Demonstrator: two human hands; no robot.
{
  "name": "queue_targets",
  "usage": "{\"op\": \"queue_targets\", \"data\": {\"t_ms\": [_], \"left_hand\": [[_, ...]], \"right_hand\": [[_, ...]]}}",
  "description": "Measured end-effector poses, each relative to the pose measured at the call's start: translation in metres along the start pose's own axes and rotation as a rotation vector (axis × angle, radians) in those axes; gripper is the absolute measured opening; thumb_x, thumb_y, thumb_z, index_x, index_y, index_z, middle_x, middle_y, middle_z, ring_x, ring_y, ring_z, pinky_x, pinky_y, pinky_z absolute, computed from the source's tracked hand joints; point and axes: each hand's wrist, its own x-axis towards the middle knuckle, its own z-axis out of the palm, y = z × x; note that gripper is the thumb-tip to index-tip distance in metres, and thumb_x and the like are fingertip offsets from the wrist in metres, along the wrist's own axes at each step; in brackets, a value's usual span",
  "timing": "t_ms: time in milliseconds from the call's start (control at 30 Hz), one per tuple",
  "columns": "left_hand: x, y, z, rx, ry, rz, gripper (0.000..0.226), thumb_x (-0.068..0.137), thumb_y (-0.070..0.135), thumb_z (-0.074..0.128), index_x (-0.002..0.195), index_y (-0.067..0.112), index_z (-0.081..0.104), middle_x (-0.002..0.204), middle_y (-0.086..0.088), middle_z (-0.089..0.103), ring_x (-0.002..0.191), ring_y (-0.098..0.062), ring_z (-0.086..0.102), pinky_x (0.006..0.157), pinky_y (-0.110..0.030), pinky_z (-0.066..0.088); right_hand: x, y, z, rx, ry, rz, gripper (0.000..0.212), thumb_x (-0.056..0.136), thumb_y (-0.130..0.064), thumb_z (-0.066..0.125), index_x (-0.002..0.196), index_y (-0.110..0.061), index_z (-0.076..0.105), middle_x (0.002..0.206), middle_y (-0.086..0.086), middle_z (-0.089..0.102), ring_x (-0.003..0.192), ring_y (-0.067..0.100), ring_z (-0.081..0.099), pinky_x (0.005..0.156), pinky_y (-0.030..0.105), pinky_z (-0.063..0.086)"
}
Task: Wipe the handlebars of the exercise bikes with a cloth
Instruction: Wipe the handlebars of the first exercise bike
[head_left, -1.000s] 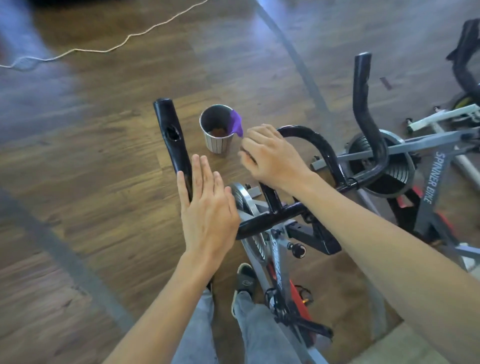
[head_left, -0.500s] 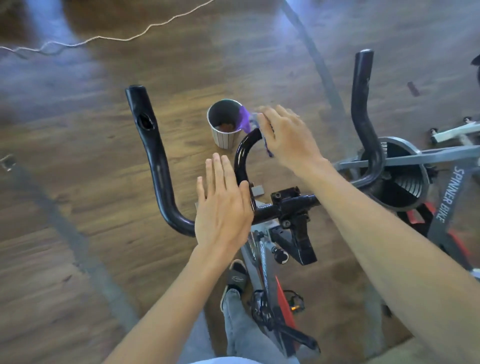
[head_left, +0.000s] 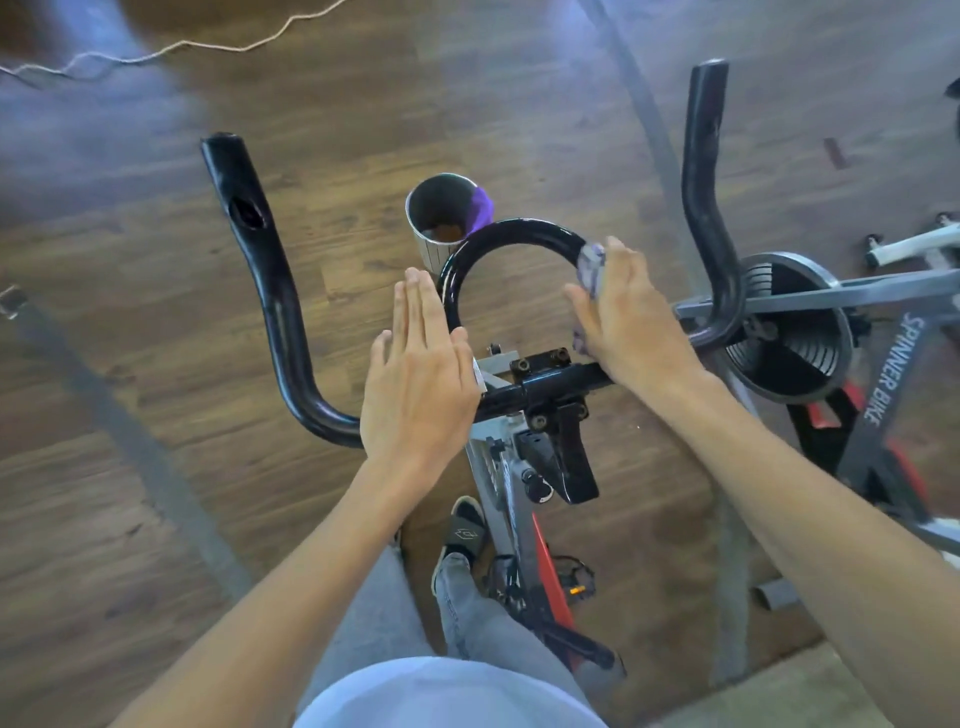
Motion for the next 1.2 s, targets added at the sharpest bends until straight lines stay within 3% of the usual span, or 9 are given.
{"op": "queue_targets", "data": {"t_ms": [200, 400, 533, 600, 667, 733, 867, 1033, 1200], "left_hand": [[0.001, -0.002, 0.001, 0.009, 0.007, -0.008, 0.059, 0.108, 0.032, 0.018, 0.161, 0.006, 0.007, 0.170, -0.009, 0.009, 0.157, -0.018, 0.010, 0.123, -0.044, 0.027], [-0.001, -0.002, 0.001, 0.012, 0.002, -0.004, 0.059, 0.109, 0.032, 0.017, 0.160, 0.005, 0.008, 0.169, -0.010, 0.012, 0.156, -0.018, 0.014, 0.122, -0.043, 0.028], [0.000, -0.002, 0.002, 0.015, 0.012, -0.010, 0.059, 0.109, 0.032, 0.019, 0.160, 0.005, 0.008, 0.169, -0.011, 0.014, 0.156, -0.019, 0.015, 0.120, -0.041, 0.029], [0.000, -0.002, 0.001, 0.014, 0.018, -0.011, 0.059, 0.109, 0.032, 0.019, 0.160, 0.005, 0.007, 0.169, -0.010, 0.013, 0.156, -0.018, 0.013, 0.120, -0.041, 0.029], [-0.001, -0.002, 0.001, 0.011, 0.019, -0.009, 0.060, 0.109, 0.033, 0.018, 0.161, 0.005, 0.007, 0.169, -0.010, 0.012, 0.157, -0.018, 0.012, 0.120, -0.041, 0.029], [-0.001, -0.001, 0.001, 0.008, 0.020, -0.011, 0.060, 0.109, 0.033, 0.018, 0.161, 0.006, 0.008, 0.169, -0.010, 0.013, 0.156, -0.018, 0.012, 0.121, -0.042, 0.029], [0.000, -0.001, 0.002, 0.040, 0.045, -0.026, 0.058, 0.109, 0.033, 0.018, 0.160, 0.007, 0.013, 0.168, -0.009, 0.018, 0.156, -0.020, 0.017, 0.120, -0.046, 0.029], [0.000, -0.002, 0.000, 0.013, 0.029, -0.015, 0.058, 0.108, 0.033, 0.017, 0.160, 0.008, 0.012, 0.168, -0.009, 0.018, 0.156, -0.020, 0.017, 0.120, -0.047, 0.028], [0.000, 0.000, 0.001, 0.033, 0.042, -0.025, 0.058, 0.108, 0.032, 0.018, 0.160, 0.006, 0.013, 0.168, -0.010, 0.020, 0.155, -0.020, 0.020, 0.119, -0.048, 0.028]], "right_hand": [[0.038, -0.007, 0.006, 0.073, 0.040, -0.084, 0.051, 0.106, -0.036, 0.051, 0.144, -0.004, 0.043, 0.127, 0.017, 0.057, 0.105, 0.031, 0.062, 0.084, 0.033, 0.044], [0.012, 0.021, -0.036, 0.006, -0.291, -0.079, 0.052, 0.105, -0.029, 0.056, 0.149, -0.008, 0.041, 0.135, 0.019, 0.060, 0.121, 0.039, 0.056, 0.099, 0.042, 0.043], [-0.028, 0.028, -0.063, 0.047, -0.250, -0.280, 0.062, 0.102, -0.022, 0.058, 0.157, -0.006, 0.034, 0.158, 0.011, 0.041, 0.145, 0.023, 0.040, 0.119, 0.021, 0.026], [-0.039, 0.022, -0.054, 0.056, -0.316, -0.415, 0.065, 0.102, -0.038, 0.049, 0.158, -0.007, 0.033, 0.163, 0.005, 0.032, 0.149, 0.013, 0.031, 0.122, 0.017, 0.019], [-0.043, 0.015, -0.033, -0.055, -0.422, -0.479, 0.069, 0.104, -0.053, 0.037, 0.158, -0.012, 0.032, 0.166, 0.000, 0.028, 0.151, 0.011, 0.027, 0.126, 0.029, 0.022], [-0.046, 0.005, -0.013, -0.105, -0.370, -0.483, 0.066, 0.106, -0.057, 0.028, 0.155, -0.014, 0.039, 0.162, -0.002, 0.038, 0.148, 0.013, 0.036, 0.123, 0.037, 0.030], [-0.044, -0.016, 0.006, -0.115, -0.259, -0.522, 0.053, 0.109, -0.045, 0.030, 0.141, -0.012, 0.057, 0.144, 0.001, 0.060, 0.133, 0.016, 0.054, 0.112, 0.034, 0.042], [-0.036, 0.014, -0.010, -0.117, -0.299, -0.495, 0.055, 0.110, -0.046, 0.026, 0.139, -0.013, 0.058, 0.140, 0.000, 0.062, 0.131, 0.018, 0.055, 0.107, 0.040, 0.049], [-0.037, -0.029, 0.005, -0.203, -0.327, -0.462, 0.051, 0.109, -0.041, 0.025, 0.129, -0.014, 0.063, 0.121, 0.000, 0.069, 0.114, 0.021, 0.062, 0.102, 0.036, 0.046]]}}
